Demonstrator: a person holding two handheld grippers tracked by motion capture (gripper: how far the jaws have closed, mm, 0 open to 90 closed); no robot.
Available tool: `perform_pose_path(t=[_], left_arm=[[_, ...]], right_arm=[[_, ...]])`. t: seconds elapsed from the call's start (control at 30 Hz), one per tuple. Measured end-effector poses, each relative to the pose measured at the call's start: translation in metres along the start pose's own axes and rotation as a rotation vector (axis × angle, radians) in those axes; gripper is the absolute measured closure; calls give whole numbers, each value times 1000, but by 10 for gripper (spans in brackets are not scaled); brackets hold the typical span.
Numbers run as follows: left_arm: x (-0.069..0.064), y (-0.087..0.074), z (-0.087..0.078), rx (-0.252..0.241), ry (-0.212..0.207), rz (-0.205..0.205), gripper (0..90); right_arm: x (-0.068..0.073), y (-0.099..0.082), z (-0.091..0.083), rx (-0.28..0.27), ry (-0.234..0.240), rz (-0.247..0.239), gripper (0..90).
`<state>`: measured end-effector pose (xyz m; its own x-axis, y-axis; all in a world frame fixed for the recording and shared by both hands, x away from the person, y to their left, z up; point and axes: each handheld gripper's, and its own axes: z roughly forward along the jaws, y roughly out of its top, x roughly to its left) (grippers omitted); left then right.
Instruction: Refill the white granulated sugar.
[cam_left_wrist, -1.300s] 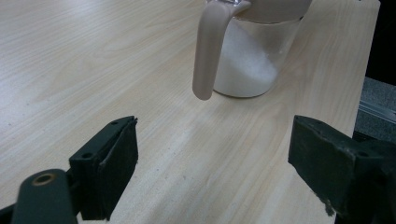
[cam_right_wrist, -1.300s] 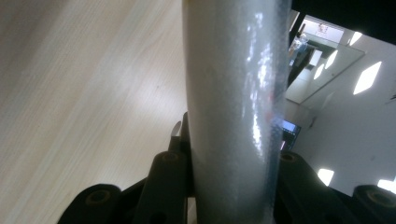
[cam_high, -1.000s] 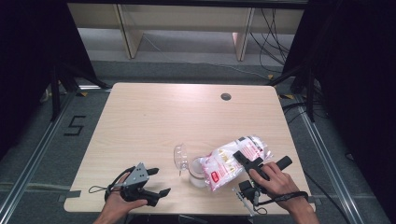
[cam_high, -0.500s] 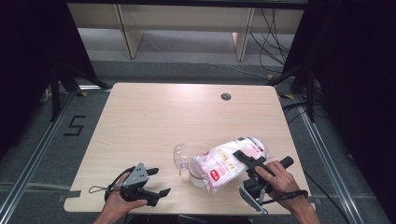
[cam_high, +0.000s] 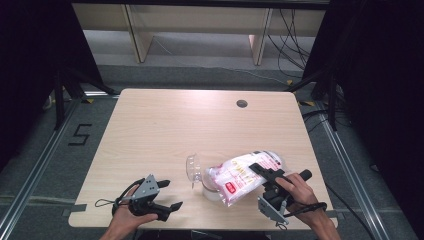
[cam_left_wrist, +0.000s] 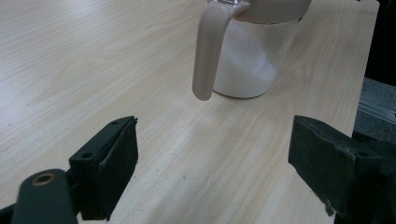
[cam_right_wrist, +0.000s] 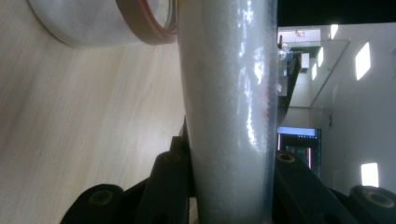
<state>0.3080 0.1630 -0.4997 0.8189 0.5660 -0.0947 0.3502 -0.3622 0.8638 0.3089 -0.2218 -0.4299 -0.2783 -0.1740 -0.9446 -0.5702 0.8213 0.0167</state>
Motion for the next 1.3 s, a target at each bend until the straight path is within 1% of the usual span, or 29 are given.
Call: perform_pose_path(t=[0.03, 0.07, 0.13, 0.17, 0.2, 0.23, 0.27, 0.3, 0.33, 0.37, 0.4, 0.47, 0.5, 0.53, 0.57, 0.6, 0.63, 0.67, 0.7, 0.73, 0.83, 0.9, 0.93, 0.97, 1.07, 1.1, 1.17, 1.2, 1.3], left_arm=[[0, 0, 0, 0, 0, 0, 156], [0, 0, 0, 0, 0, -8, 156], [0, 0, 0, 0, 0, -1, 156], [0, 0, 0, 0, 1, -1, 156], [0, 0, 0, -1, 2, -3, 156], [0, 0, -1, -2, 6, -3, 156], [0, 0, -1, -5, 2, -10, 156], [-1, 0, -1, -7, 3, -11, 156], [0, 0, -1, -5, 4, -11, 156], [-1, 0, -1, -10, 4, -15, 156], [-1, 0, -1, -7, 3, -13, 156], [-1, 0, -1, -7, 5, -12, 156], [0, 0, 0, -7, 2, -12, 156], [-1, 0, -1, -7, 4, -12, 156], [-1, 0, -1, -7, 4, -12, 156], [0, 1, -1, -6, 4, -3, 156], [0, 1, -1, -6, 4, -3, 156], [0, 0, -1, -8, 2, -7, 156], [0, 1, -1, -4, 0, -10, 156], [0, 0, -1, -10, 3, -12, 156], [0, 0, -1, -8, 2, -7, 155], [-1, 0, -1, -10, 5, -16, 156], [-1, 0, -1, -8, 9, -15, 156], [0, 0, -1, -7, 1, -6, 156], [0, 0, -1, -8, 2, -12, 156], [0, 1, -1, -4, 2, -9, 156], [0, 0, -1, -6, 1, -10, 156], [0, 0, -1, -7, 2, -11, 156], [0, 1, -1, -4, 10, -1, 156]], right_arm=[[5, -1, -1, 24, 21, 70, 765], [1, -3, 0, -1, 6, 18, 765], [4, -7, 1, -11, 20, 98, 766], [6, -8, 0, -10, 23, 122, 766], [5, -10, 0, -8, 24, 119, 766], [9, -11, 0, -9, 27, 156, 766], [4, -11, 3, -41, 20, 85, 766], [9, -12, 1, -13, 31, 170, 766], [7, -13, 2, -34, 24, 137, 767], [6, -13, -1, -15, 22, 148, 767], [12, -14, -2, -10, 32, 229, 767], [5, -14, -1, -16, 26, 125, 767], [5, -14, -1, -16, 26, 125, 767], [8, -15, -1, -21, 29, 193, 768], [8, -15, -1, -21, 29, 193, 768], [9, -17, 0, -54, 27, 214, 768], [9, -17, 0, -54, 27, 214, 768], [11, -17, -1, -49, 24, 237, 768], [11, -17, -1, -49, 24, 237, 768], [6, -17, 0, -64, 19, 180, 768], [5, -16, -2, -45, 22, 178, 768], [7, -17, -1, -50, 30, 210, 769], [8, -17, 0, -58, 22, 200, 769], [13, -16, -1, -48, 33, 277, 770], [13, -17, 0, -62, 39, 288, 770], [10, -19, 0, -72, 32, 250, 769], [10, -21, 0, -75, 31, 273, 770], [12, -22, 0, -66, 39, 312, 770], [13, -24, 0, -75, 29, 337, 770]])
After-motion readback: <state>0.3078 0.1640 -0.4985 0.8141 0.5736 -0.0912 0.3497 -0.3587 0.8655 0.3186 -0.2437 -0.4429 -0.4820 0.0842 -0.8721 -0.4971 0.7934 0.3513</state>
